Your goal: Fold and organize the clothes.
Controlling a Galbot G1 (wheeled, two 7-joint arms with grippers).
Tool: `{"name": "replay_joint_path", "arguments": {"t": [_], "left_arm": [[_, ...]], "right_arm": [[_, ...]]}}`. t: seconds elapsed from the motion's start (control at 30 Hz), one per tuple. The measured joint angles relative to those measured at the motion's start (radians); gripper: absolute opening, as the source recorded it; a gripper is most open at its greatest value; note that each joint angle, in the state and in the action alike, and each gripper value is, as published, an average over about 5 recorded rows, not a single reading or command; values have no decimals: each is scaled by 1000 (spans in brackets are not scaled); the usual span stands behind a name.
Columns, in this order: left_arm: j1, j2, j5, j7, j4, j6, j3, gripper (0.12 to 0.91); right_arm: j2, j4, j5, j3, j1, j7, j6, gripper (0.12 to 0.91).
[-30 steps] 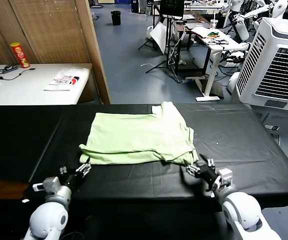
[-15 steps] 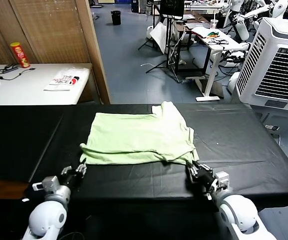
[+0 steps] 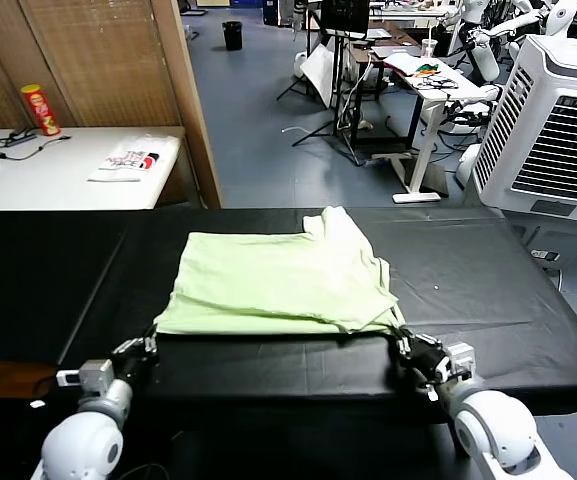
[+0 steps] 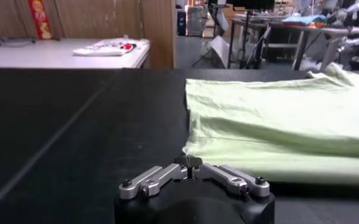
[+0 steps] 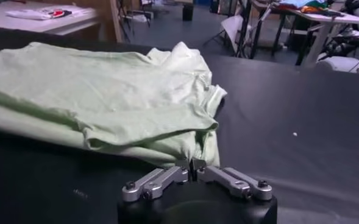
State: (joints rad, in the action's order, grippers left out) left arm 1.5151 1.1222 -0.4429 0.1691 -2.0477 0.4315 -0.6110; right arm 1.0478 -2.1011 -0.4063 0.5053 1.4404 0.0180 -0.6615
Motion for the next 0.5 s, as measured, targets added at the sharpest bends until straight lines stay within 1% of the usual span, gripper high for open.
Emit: {"name": "replay_joint_path", "arguments": {"t": [0.17,0.43,0.5], "left_arm": [[59,-9,10,1,-52,7,-17,126],[134,-14,12,0,-104,17,-41,126],[147,-15,12,-1,-114,24,-47,126]], "right_arm": [[8,-42,18,10,61,7,-6,158],[35,-115,35,16,152,25,-30,161],[38,-134,35,21,171,30,-42,190]]}}
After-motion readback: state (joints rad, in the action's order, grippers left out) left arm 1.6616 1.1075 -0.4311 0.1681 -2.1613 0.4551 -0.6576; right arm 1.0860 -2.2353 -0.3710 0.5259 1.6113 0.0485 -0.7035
